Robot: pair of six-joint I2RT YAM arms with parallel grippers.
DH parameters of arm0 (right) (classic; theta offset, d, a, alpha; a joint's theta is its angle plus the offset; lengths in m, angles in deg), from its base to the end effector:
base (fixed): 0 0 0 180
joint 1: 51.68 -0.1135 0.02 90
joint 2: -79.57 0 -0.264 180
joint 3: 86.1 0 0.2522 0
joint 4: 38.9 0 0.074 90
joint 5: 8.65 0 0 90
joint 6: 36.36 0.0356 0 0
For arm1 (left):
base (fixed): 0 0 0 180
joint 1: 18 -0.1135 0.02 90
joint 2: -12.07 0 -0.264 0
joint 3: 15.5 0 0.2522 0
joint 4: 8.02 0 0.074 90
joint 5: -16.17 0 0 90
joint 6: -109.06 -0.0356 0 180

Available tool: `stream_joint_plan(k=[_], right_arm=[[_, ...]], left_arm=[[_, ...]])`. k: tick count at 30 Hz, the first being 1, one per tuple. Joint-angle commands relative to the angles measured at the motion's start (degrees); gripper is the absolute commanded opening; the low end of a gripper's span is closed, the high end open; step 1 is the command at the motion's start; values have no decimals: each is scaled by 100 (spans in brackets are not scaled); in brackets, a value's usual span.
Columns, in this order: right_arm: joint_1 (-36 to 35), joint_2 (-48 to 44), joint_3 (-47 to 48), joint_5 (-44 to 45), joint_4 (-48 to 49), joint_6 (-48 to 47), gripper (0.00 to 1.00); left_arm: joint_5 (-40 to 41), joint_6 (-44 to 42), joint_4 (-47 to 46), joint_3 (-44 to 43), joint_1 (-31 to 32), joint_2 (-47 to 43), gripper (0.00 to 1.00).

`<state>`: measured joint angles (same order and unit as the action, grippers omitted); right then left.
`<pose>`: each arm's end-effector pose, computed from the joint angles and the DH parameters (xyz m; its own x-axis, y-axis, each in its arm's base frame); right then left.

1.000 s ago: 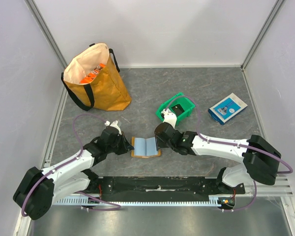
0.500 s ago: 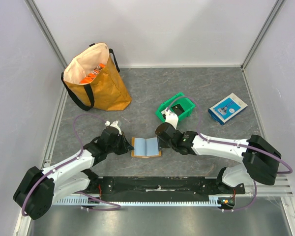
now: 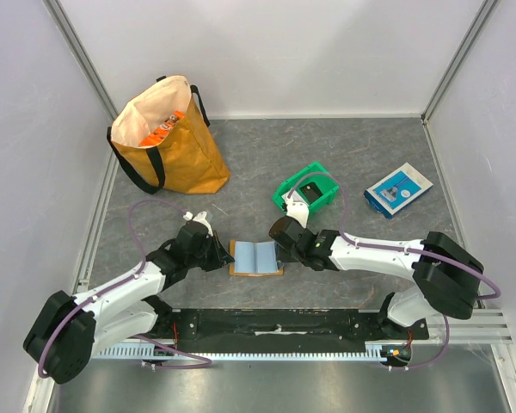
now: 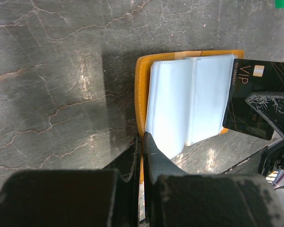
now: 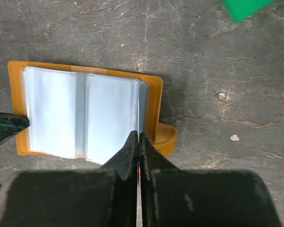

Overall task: Put the credit cards into the card holder
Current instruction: Open the card holder at the center of the board.

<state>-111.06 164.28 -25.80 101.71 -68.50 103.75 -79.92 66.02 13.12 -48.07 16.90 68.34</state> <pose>0.1576 0.2419 0.1853 -0.8034 0.0548 -0.5929 -0.1344 0.9533 0.2704 0.1470 -0.1072 0.1545 -0.8556 -0.2892 -0.4293 0.0077 0.8221 -0.5693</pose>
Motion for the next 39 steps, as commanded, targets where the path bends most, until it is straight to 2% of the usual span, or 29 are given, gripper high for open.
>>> stream_joint_plan(k=[1, 14, 23, 30, 36, 39], right_arm=[[40, 81, -5, -277, 458, 175, 0], [163, 529, 188, -1033, 915, 166, 0], [163, 609, 347, -1877, 1952, 17, 0], [338, 267, -22, -1649, 1944, 25, 0], [646, -261, -339, -1737, 2023, 25, 0], [664, -183, -339, -1851, 1979, 43, 0]], left_arm=[[29, -240, -70, -97, 17, 68, 2], [-129, -249, -307, -70, 26, 288, 2], [-86, -240, -404, 0, 17, 429, 2], [-77, -222, -421, 26, 17, 437, 2], [-51, -222, -430, 26, 17, 464, 2], [-51, -231, -448, 18, 17, 499, 2]])
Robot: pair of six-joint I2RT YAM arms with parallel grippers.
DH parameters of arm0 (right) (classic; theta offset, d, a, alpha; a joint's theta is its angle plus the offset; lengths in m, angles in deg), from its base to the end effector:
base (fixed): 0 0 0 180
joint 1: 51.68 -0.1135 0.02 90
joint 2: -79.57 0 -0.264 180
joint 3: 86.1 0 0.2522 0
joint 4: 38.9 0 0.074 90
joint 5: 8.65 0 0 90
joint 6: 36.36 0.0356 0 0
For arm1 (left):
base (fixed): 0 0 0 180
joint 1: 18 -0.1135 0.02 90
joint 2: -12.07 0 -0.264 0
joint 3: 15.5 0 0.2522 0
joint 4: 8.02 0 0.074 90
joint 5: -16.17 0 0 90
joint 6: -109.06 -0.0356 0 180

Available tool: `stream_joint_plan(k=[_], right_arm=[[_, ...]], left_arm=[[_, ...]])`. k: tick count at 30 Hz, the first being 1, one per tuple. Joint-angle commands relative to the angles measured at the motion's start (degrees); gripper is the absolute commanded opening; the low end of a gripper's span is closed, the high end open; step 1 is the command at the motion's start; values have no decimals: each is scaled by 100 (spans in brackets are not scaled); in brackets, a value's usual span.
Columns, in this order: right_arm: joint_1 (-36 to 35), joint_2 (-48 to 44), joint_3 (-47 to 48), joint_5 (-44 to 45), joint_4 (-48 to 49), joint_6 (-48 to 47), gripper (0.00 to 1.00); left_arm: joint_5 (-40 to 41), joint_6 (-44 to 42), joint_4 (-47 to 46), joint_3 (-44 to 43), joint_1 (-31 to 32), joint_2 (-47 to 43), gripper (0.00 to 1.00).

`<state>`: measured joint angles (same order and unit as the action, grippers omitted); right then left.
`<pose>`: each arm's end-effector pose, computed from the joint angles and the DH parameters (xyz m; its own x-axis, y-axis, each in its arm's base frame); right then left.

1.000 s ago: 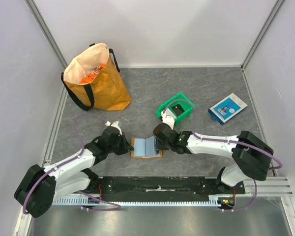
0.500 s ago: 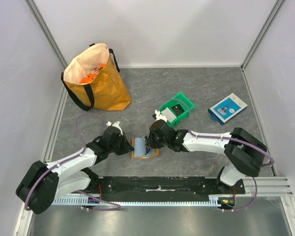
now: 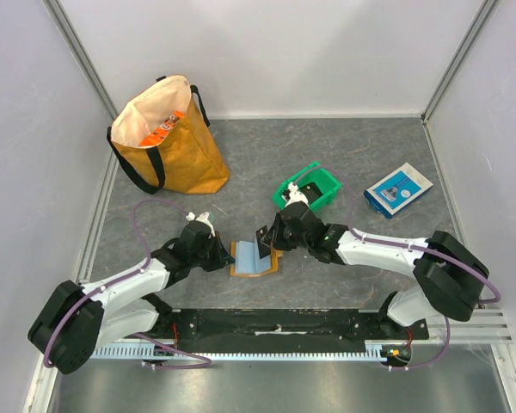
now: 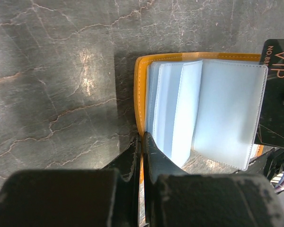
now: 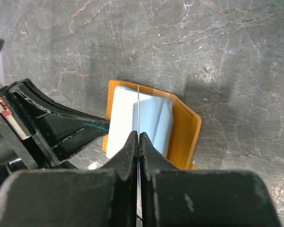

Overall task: Put the credit cards into the card holder
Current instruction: Open the card holder at the center of the board, then insert the credit card into the card holder.

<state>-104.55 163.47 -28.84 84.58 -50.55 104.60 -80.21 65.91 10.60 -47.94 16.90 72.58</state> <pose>0.1847 0.2406 0.1950 -0.8331 0.1843 -0.5215 -0.1940 0.7855 0.5876 0.1516 -0.1106 0.1450 -0.8686 -0.2781 -0.4101 -0.0038 0.8313 -0.5557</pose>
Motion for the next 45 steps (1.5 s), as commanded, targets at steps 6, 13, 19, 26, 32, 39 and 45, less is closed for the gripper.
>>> stream_joint_plan(k=[6, 13, 19, 26, 32, 39, 45], right_arm=[[13, 47, -273, -700, 1133, 388, 0], [13, 567, -70, -763, 633, 292, 0], [13, 136, -535, -94, 553, 335, 0], [13, 276, -1247, -59, 1818, 924, 0], [4, 540, -1634, -146, 3021, 1205, 0], [-14, 733, -1758, -234, 3480, 1355, 0], [-75, 1032, -1916, -305, 4217, 1575, 0]], left_arm=[[-22, -194, -214, 22, 17, 101, 2], [-22, -203, -188, 4, 17, 75, 2], [66, -132, -179, 83, 17, 57, 2], [110, -80, -258, 145, 17, 250, 2], [57, -18, -434, 277, 17, 286, 2], [48, 8, -442, 277, 17, 295, 2], [75, 17, -425, 268, 17, 286, 2]])
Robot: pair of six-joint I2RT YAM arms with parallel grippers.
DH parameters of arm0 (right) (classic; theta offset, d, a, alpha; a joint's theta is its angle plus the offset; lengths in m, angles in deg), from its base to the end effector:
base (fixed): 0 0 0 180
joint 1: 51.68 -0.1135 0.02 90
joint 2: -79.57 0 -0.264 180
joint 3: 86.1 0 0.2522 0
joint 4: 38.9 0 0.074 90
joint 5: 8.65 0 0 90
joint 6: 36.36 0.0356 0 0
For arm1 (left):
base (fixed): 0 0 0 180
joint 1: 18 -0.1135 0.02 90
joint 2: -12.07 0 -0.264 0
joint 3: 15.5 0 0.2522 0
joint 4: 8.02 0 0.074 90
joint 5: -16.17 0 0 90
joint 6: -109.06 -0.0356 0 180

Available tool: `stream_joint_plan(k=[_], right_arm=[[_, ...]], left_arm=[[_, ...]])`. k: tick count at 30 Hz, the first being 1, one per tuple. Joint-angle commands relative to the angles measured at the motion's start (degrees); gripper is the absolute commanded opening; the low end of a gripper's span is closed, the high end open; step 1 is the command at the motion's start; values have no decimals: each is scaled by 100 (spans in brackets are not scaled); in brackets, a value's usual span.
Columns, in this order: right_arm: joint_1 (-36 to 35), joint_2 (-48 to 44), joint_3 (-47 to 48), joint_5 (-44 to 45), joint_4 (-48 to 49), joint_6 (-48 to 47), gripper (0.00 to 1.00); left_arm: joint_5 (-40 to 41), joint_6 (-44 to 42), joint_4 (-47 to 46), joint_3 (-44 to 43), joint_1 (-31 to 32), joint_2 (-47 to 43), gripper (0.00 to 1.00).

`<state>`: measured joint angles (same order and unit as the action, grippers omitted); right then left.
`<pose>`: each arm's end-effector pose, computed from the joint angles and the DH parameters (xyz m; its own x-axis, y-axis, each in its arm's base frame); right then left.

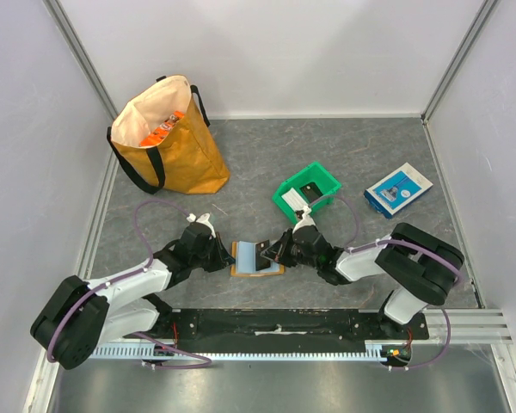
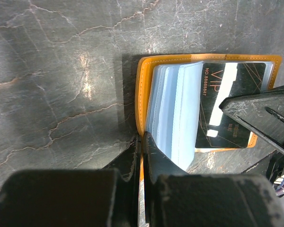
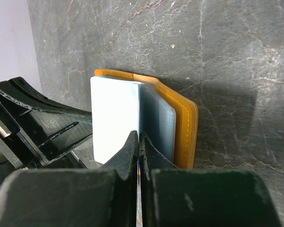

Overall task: Put the credit cards into the card holder
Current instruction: Insert the credit card into the card holder.

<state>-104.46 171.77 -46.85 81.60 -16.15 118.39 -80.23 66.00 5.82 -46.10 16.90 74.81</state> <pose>0.1676 0.2203 0.1209 -0.8480 0.3789 -0.3707 -0.0635 0.6216 0.7808 0.1524 -0.1112 0.1354 -0.8645 -0.2822 -0.4159 0.0007 0.8268 -0.5625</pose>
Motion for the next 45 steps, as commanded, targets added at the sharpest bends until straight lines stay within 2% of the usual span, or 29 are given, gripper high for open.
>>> stream_joint_plan(k=[1, 12, 23, 35, 40, 45], right_arm=[[-110, 236, -115, -8, 813, 222, 0], [-383, 570, -89, 36, 849, 538, 0], [-602, 70, -54, 818, -645, 802, 0], [-726, 843, 245, 72, 40, 1074, 0], [-761, 659, 228, 168, -319, 1198, 0], [-840, 922, 403, -8, -303, 1101, 0]], left_arm=[[68, 8, 63, 76, 17, 72, 2], [165, 8, 273, 84, 17, -139, 2], [463, 8, 651, 23, 35, -218, 2], [420, 17, 581, -21, 35, -113, 2], [472, 35, 616, -4, 35, -157, 2], [464, 52, 599, -3, 9, -148, 2]])
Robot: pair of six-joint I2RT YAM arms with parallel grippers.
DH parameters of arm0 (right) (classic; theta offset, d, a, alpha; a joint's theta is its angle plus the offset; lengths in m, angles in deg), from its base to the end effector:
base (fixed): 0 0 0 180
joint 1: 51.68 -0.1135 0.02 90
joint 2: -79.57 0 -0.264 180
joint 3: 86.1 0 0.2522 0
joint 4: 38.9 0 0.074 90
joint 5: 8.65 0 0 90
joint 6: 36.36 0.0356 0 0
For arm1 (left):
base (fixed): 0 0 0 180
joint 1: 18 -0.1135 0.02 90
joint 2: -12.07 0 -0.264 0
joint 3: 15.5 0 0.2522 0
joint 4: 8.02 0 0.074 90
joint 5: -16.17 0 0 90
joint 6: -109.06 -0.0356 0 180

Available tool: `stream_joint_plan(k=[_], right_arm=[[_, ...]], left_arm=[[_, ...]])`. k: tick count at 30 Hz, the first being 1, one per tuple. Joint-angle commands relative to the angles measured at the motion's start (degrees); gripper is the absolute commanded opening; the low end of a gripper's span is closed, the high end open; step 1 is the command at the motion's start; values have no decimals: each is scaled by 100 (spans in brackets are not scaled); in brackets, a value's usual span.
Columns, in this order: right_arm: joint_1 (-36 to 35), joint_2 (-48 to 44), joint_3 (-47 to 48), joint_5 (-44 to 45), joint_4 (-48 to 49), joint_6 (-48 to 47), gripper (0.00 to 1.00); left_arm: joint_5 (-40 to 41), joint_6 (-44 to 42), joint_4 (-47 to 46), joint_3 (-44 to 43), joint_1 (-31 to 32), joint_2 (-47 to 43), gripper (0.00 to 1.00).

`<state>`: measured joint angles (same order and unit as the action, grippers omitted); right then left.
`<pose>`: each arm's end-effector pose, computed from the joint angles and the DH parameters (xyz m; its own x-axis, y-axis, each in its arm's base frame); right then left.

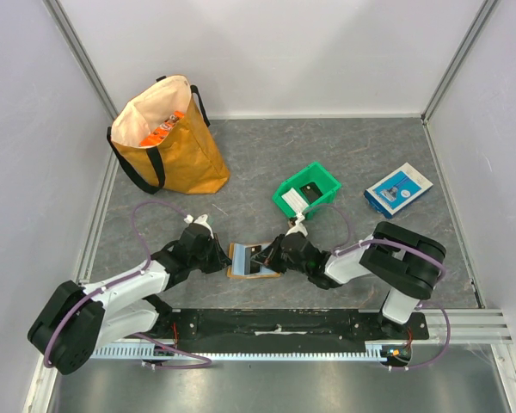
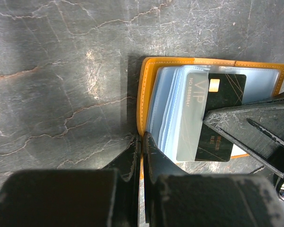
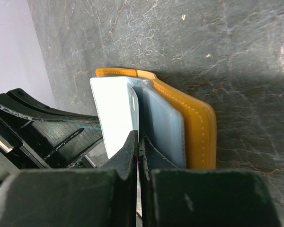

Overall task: Put the credit cards into the card holder
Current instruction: Insert the credit card into the card holder.

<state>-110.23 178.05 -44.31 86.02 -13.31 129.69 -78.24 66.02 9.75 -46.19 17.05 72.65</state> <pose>0.1544 0.2469 0.1073 -0.8549 0.4562 -0.2472 0.0653 0.5674 0.8209 0.1480 -0.1072 0.1368 -0.8625 -0.2851 -0.4181 -0.0225 0.8470 -0.5311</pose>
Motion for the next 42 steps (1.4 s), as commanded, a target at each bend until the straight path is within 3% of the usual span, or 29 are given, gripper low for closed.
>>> stream_joint_plan(k=[1, 5, 8, 12, 16, 24, 34, 37, 42], right_arm=[[-263, 365, 220, -449, -639, -64, 0], [-263, 524, 519, -634, -920, -327, 4], [-236, 191, 554, -213, -1499, -599, 16], [-219, -302, 870, 393, -2685, -1179, 40], [-219, -627, 906, 755, -3074, -1338, 54], [-228, -479, 1222, 536, -3215, -1593, 51], [-298, -215, 1793, 26, -2907, -1883, 34], [-333, -215, 1785, -124, -2627, -1927, 32], [-333, -250, 1609, -291, -2037, -1919, 20]], left_arm=[[247, 59, 179, 14, 11, 77, 2], [212, 68, 153, 14, 20, 77, 2], [229, 59, 205, 23, 2, 33, 2], [265, 50, 249, 23, 11, -28, 2], [256, 24, 249, 14, 2, -11, 2], [186, -29, 205, -47, 2, 42, 2], [159, -20, 188, -100, 11, 60, 2], [159, -20, 170, -118, 11, 77, 2], [142, -46, 162, -162, 11, 138, 2]])
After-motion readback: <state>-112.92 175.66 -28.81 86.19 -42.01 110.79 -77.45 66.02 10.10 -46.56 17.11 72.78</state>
